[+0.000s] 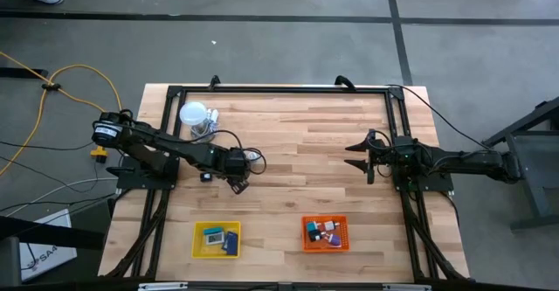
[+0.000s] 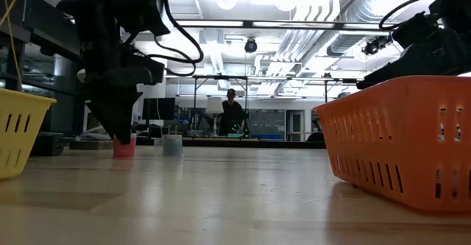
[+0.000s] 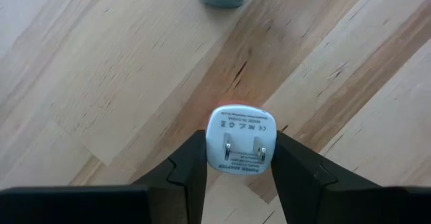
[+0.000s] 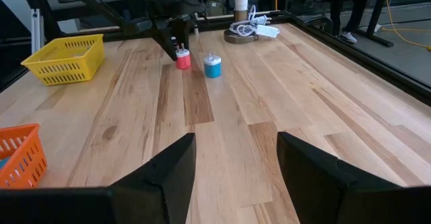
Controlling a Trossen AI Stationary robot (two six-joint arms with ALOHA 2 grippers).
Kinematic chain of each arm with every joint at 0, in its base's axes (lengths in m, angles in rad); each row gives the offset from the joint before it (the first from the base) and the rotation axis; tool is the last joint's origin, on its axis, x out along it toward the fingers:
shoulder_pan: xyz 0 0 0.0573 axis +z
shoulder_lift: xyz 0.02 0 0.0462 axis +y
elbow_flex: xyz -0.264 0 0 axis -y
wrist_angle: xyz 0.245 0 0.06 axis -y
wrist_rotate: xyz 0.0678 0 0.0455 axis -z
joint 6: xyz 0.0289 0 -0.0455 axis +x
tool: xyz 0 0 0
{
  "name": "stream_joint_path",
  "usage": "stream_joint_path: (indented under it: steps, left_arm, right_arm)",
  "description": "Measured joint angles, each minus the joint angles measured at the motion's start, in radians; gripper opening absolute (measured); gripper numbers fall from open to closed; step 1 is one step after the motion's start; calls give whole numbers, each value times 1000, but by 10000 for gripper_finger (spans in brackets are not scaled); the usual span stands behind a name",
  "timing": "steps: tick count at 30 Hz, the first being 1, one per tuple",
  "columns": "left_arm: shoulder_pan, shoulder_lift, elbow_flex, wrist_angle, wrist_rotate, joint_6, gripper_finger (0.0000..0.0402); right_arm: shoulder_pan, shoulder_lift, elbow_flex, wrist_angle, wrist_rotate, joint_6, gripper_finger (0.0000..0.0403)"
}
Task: Pick & Place Office items
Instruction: Put the pink charger adapter into the orange bin
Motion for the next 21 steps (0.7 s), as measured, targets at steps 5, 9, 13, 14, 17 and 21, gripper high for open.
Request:
stream_joint_path:
  steps: [5,9,13,14,17,21]
  left_arm:
    - [0,-35,0,75,-1,73,127]
    - [0,-72,0,154,-2,176,127]
    - [0,-83,0,264,11,307,127]
    - [0,-83,0,295,24,335,127]
    - [-1,-82,0,376,33,408,127]
    - [0,-81,0,464,33,437,127]
  right_arm:
    - [0,0,0,0,0,0,195]
    - [0,0,0,0,0,0,195]
    - [0,0,0,0,0,0,195]
    - [0,0,0,0,0,0,195]
    - [0,0,0,0,0,0,195]
    - [0,0,0,0,0,0,195]
